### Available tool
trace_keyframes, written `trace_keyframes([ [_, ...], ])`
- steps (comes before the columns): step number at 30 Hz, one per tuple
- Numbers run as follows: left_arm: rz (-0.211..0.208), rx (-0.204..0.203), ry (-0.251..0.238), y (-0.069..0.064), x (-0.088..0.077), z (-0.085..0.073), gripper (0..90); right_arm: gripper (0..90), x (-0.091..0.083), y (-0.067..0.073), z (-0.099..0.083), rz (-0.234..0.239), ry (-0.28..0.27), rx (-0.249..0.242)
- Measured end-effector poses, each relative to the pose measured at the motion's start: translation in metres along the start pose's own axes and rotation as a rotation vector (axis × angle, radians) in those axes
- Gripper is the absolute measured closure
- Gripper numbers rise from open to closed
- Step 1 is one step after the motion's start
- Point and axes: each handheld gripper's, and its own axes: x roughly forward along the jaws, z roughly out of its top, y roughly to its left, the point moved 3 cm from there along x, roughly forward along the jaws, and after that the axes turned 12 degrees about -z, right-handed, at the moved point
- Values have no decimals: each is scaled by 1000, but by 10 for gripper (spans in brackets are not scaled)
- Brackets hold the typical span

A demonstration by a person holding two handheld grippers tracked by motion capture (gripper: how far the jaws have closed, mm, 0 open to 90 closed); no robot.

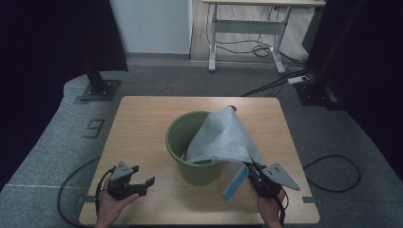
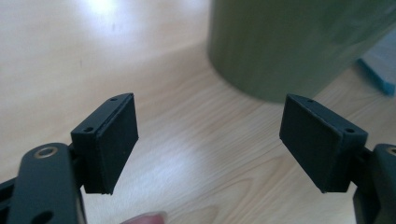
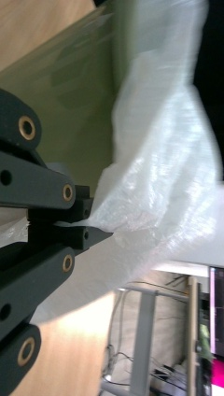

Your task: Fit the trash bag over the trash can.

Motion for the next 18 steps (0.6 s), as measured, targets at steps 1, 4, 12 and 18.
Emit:
trace_keyframes([
  [1, -10, 13, -17, -5, -4, 7, 216, 883, -1, 0, 4, 3, -12, 3],
  [4, -41, 45, -31, -15, -11, 19, 234, 884, -3, 1, 12, 7, -29, -5],
  [12, -160, 138, -36, -50, -10, 65, 251, 884, -4, 8, 46, 37, -76, -41],
  [18, -222, 178, -48, -69, -3, 90, 258, 884, -4, 23, 67, 86, -88, -75],
])
